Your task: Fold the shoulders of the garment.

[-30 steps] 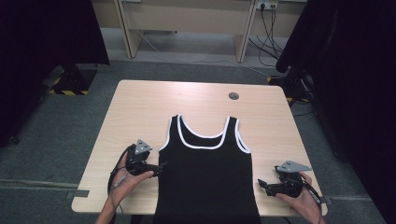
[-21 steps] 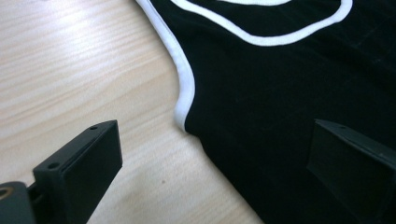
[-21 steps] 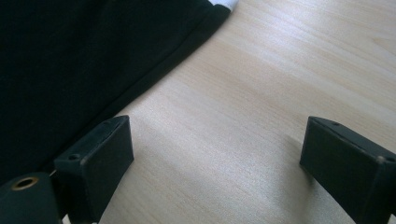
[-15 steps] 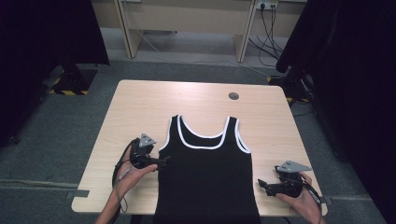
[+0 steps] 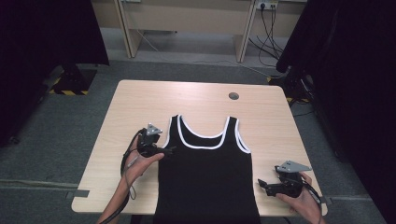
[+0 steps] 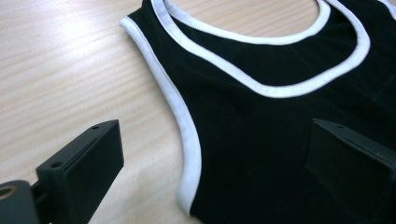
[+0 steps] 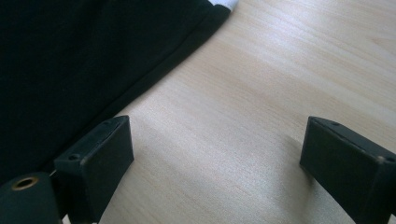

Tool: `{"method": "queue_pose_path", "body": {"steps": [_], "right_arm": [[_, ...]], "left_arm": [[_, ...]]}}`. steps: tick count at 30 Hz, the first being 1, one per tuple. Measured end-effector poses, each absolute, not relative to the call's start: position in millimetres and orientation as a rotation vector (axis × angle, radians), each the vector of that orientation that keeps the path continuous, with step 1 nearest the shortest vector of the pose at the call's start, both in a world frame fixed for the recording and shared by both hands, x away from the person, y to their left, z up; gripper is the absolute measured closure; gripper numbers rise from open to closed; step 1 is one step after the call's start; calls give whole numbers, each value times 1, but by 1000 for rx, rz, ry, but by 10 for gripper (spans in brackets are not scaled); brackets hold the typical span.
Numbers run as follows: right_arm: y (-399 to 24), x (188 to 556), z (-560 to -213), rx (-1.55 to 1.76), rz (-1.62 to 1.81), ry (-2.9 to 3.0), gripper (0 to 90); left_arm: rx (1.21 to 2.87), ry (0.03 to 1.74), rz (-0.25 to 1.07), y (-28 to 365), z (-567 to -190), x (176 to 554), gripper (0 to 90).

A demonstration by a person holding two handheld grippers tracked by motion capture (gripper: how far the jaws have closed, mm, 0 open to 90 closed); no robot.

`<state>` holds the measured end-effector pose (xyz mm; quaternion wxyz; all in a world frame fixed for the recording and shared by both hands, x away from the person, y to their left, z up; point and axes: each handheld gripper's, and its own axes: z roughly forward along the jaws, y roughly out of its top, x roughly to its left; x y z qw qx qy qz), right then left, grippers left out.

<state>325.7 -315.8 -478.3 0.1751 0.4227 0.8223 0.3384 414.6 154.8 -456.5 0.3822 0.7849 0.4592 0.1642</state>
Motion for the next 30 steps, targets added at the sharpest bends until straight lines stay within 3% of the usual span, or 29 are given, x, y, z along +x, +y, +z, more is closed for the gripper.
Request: {"method": "queue_pose_path", "body": {"steps": [30], "right_arm": [[-316, 326, -478, 1193, 960, 2332, 99]], "left_arm": [[2031, 1291, 435, 115, -468, 499, 80]]}}
